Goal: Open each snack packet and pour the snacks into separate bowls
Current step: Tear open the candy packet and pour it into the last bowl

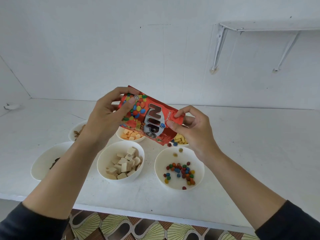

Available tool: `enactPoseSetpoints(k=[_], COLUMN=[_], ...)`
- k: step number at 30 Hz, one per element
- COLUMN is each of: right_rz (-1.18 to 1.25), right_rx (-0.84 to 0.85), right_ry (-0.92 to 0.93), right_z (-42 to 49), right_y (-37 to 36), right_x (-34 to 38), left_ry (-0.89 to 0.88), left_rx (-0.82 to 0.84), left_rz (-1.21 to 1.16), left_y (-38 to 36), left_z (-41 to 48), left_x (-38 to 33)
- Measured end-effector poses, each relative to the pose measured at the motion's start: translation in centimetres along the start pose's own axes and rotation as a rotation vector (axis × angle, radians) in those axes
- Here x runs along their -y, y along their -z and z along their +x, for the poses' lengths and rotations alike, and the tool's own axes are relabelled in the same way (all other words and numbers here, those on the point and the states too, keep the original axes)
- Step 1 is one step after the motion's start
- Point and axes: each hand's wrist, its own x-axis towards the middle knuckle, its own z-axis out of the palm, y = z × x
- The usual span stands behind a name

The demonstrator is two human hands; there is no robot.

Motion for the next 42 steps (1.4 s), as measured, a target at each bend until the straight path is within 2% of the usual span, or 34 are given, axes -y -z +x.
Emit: enactPoseSetpoints(k=[8,16,30,36,39,42], right_rz=[0.011,-0.027,-0.019,-0.184,-0.409,-0.421], right_rx=[-0.013,-0.037,-0.045,0.053,0.008,-0.023], right_ry=[-0.065,-0.182,-0.192,-0.249,-0.218,-0.033], right_z=[-1.5,-3.3,-2.7,-2.2,-1.9,-1.4], right_y=[1.1,3.0,3.1,3.9,4.1,4.1], right_x=[-2.6,-7.8,-7.7,-7.4,-6.9,-5.4], left_ry=[0.057,0.074,-0.211,-0.246,-0.247,-0.287], left_rx=[0.074,0.174,0.321,0.370,0.376,0.347], left_rz=[0.020,0.227,0.451,0.524,0.538,0.549], left_y=[-1.6,-4.6,-5.3,-5.5,-5.4,-5.3], left_z=[-0.8,-1.7,1.1,1.0,0.9,1.1], left_x=[1.4,4.1,-0.6,-0.5,-0.5,-1.1])
